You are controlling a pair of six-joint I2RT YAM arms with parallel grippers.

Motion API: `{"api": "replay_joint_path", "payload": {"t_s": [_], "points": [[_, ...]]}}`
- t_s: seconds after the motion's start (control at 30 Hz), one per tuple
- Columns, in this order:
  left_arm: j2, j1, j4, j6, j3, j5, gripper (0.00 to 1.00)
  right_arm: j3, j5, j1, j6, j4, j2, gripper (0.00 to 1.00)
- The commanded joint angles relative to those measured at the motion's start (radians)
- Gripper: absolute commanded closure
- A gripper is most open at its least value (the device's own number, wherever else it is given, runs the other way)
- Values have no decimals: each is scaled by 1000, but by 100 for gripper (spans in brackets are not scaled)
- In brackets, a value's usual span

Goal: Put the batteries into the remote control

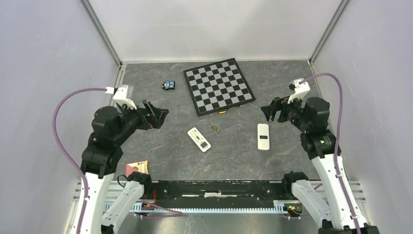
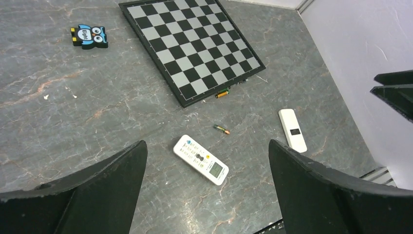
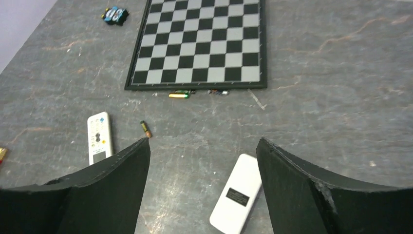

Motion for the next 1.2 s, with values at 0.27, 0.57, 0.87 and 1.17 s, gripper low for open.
{"api": "replay_joint_path", "payload": {"t_s": [0.27,0.57,0.87,1.17], "points": [[-45,4,263,-87,-230,57,0,-348,-2,350,199,528,54,3],[-137,4,356,-159,-368,-143,0,-159,456,842,90,567,509,2],[-159,4,328,-172,-367,-265,0,233,681,1008,6,372,1018,2],[-121,3,320,-202,-368,-280,0,419,666,970,87,208,1212,4]]}}
